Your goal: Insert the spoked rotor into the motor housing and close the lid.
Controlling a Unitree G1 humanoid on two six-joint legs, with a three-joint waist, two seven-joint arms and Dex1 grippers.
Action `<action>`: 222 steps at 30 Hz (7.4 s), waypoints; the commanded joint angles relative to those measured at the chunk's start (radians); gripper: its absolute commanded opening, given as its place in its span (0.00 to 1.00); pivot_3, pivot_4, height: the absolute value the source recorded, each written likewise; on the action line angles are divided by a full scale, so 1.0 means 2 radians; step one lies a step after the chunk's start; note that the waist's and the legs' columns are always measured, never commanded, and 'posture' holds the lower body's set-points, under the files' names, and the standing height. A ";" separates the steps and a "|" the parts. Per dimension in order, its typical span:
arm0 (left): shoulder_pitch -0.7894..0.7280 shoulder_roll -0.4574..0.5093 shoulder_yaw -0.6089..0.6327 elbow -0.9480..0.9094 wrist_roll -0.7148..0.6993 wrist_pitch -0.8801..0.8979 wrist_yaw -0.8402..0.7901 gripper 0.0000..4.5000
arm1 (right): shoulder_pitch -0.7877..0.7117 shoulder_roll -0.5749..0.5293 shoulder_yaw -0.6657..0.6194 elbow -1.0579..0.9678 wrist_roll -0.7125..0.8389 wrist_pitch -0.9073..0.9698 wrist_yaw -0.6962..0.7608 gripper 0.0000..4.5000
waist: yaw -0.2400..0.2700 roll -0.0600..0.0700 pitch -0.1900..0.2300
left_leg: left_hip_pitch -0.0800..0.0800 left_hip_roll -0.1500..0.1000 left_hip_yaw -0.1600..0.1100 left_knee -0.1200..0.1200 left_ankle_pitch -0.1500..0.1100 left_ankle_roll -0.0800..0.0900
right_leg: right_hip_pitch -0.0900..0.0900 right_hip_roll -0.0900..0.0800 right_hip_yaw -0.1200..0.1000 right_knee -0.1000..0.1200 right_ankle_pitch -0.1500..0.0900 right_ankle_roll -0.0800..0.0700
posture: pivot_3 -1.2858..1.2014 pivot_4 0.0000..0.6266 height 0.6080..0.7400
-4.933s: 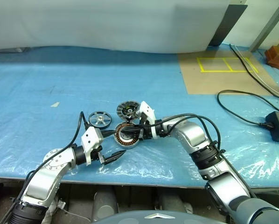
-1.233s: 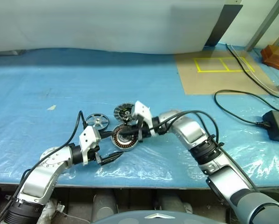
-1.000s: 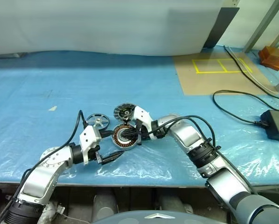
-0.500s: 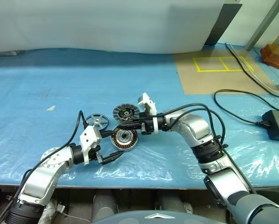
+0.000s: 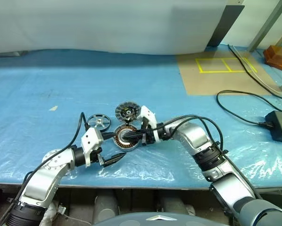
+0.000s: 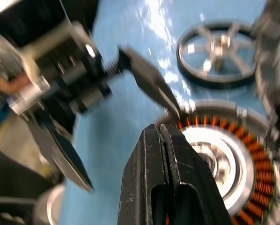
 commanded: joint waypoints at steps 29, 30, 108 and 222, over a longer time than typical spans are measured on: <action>-0.003 -0.007 0.002 -0.006 0.000 -0.009 0.001 1.00 | 0.013 0.007 0.016 0.010 -0.039 -0.027 -0.052 0.01 | -0.001 -0.002 0.005 | -0.001 0.001 0.000 -0.001 0.000 -0.001 | -0.001 0.001 0.000 -0.003 0.003 0.000 | 0.52 0.24 1.00; -0.003 -0.007 0.002 -0.006 0.000 -0.009 0.001 1.00 | 0.014 0.000 0.043 0.033 -0.075 -0.043 -0.066 0.01 | -0.001 -0.002 0.005 | -0.001 0.001 0.000 -0.001 0.000 -0.001 | -0.001 0.001 -0.001 -0.003 0.003 0.000 | 0.52 0.24 1.00; -0.002 -0.005 0.001 -0.006 0.000 -0.007 0.001 1.00 | 0.040 -0.014 0.081 0.046 -0.079 -0.052 -0.045 0.01 | 0.000 -0.001 0.004 | 0.006 0.000 0.000 -0.001 0.000 0.000 | 0.004 0.000 0.000 0.000 0.000 -0.002 | 0.52 0.24 1.00; 0.012 0.022 0.038 0.007 -0.011 -0.008 -0.014 1.00 | -0.109 -0.080 0.133 0.025 -0.226 -0.354 0.084 0.01 | -0.002 -0.002 0.005 | 0.000 0.000 -0.001 0.001 0.000 0.000 | -0.001 0.000 0.000 0.001 0.002 0.000 | 0.52 0.24 1.00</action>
